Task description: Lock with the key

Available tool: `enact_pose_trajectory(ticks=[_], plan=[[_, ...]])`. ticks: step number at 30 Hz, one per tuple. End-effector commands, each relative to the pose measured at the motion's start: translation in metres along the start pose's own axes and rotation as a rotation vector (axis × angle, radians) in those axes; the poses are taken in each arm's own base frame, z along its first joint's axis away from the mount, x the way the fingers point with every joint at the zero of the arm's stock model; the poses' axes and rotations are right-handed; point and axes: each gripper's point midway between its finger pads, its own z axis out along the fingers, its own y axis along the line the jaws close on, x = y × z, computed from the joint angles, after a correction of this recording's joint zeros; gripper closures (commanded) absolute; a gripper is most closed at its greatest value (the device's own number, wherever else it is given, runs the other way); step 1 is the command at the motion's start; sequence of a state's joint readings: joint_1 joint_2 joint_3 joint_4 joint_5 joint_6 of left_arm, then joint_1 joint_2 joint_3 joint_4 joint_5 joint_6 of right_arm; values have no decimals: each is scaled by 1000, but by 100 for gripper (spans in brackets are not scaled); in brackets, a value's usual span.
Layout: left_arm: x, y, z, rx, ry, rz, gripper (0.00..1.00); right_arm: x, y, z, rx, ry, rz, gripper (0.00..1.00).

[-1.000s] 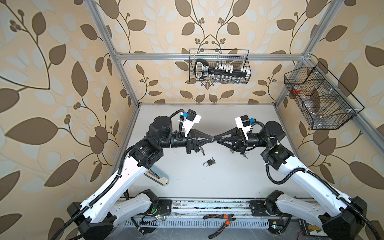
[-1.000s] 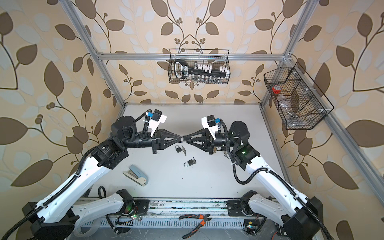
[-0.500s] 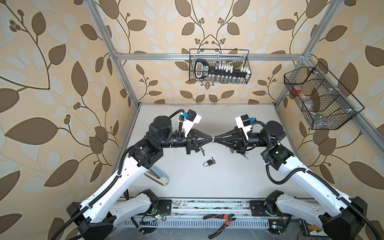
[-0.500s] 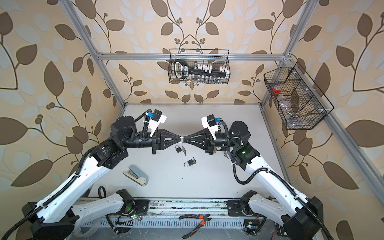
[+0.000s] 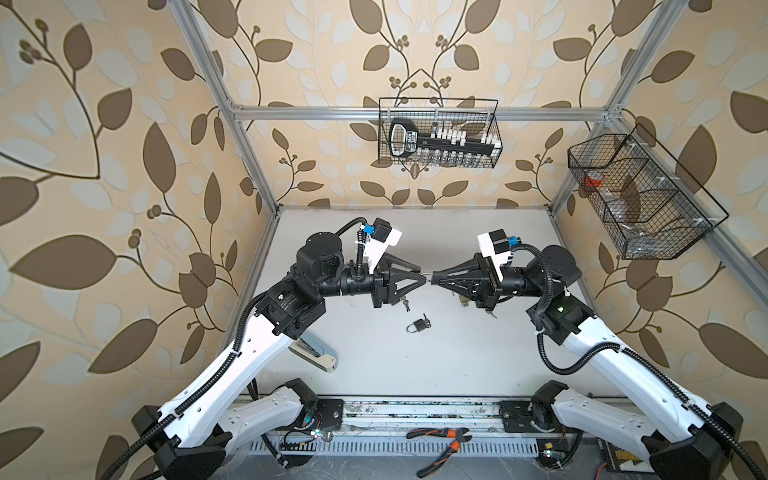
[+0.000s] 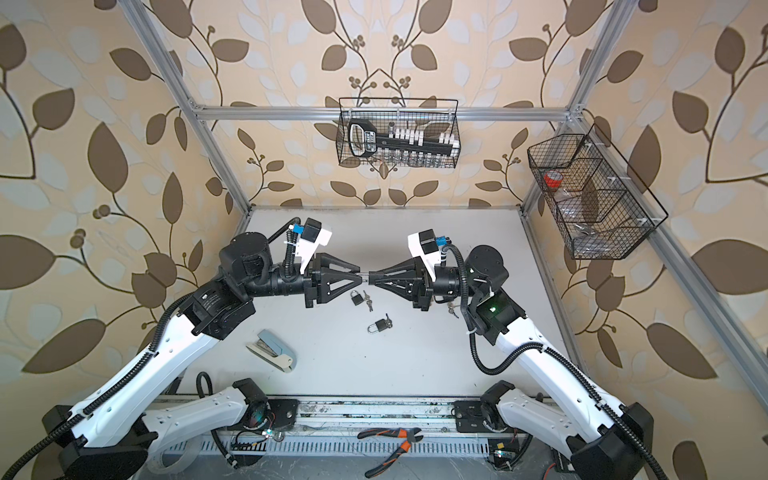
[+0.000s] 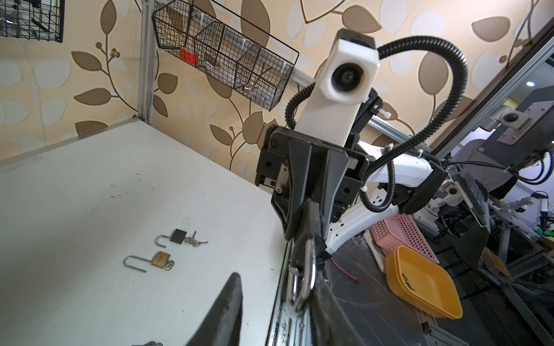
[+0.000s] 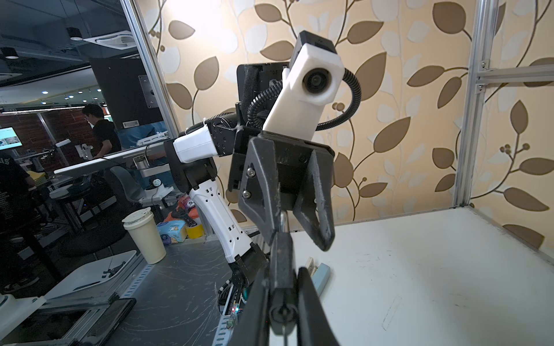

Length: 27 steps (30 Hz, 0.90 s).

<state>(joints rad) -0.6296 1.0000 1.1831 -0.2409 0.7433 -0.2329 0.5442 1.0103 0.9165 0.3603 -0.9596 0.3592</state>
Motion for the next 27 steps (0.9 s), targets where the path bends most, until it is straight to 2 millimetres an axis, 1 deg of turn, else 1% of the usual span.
enact_pose_trajectory(ticks=[1, 5, 7, 8, 9, 10, 12, 14, 22, 25, 27], plan=[[-14, -11, -5, 10, -43, 57, 73, -18, 12, -1, -21, -40, -50, 100], [-13, -10, -4, 8, -40, 57, 83, -18, 12, 0, -29, -37, -42, 100], [-14, -10, -4, 9, -42, 58, 82, -18, 12, 0, -29, -37, -42, 100], [-14, -11, -5, 9, -44, 59, 77, -18, 12, 0, -30, -36, -42, 100], [-15, -11, -5, 9, -45, 60, 68, -18, 12, -1, -26, -37, -41, 100], [-15, -11, -5, 10, -44, 60, 63, -17, 11, -1, -22, -36, -41, 100], [-15, -11, -6, 7, -47, 63, 57, -17, 9, -1, -11, -35, -39, 100], [-16, -12, -7, 1, -52, 72, 56, -17, 9, 0, -7, -32, -36, 100], [-23, -17, -10, 7, -72, 102, 57, -16, 5, 2, -2, -17, -6, 100], [-22, -19, -8, 34, -58, 97, 62, -16, 4, 3, -3, -17, -2, 100], [-20, -20, -6, 45, -50, 93, 67, -17, 4, 3, -1, -19, -2, 100]])
